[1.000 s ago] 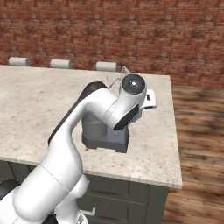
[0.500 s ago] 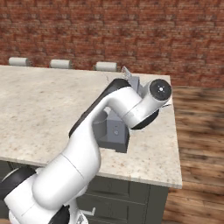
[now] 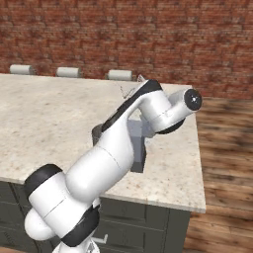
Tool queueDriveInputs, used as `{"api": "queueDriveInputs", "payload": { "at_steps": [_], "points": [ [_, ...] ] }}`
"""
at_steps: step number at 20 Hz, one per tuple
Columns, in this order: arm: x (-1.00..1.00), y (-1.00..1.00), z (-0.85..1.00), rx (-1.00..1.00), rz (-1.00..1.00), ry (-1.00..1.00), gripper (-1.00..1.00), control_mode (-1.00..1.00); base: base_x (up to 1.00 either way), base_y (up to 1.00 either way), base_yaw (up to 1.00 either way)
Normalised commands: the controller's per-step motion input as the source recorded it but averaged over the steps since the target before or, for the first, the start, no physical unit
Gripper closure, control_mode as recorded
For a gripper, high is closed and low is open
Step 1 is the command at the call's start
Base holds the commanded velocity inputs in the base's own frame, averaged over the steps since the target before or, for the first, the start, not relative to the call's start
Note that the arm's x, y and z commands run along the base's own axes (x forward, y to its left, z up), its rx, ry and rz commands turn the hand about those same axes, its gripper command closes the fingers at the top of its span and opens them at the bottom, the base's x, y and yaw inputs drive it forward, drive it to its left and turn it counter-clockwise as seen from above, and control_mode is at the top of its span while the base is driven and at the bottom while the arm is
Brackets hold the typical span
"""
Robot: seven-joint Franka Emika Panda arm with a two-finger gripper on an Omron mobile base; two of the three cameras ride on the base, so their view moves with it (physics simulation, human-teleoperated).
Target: Close the stand mixer head.
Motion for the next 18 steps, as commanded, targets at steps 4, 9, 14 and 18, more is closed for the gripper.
{"api": "queueDriveInputs", "payload": {
  "at_steps": [4,9,14,18],
  "points": [
    [0.86,0.01,0.0,-0.03,0.4,0.0,-1.0,-1.0,0.0,0.0,0.0],
    [0.84,0.16,0.0,-0.07,0.51,0.0,-1.0,-1.0,0.0,0.0,0.0],
    [0.74,0.71,-0.31,-0.09,0.62,0.0,-1.0,-1.0,0.0,0.0,0.0],
    [0.43,1.0,-0.81,-0.08,0.66,0.0,-1.0,-1.0,0.0,0.0,0.0]
  ]
}}
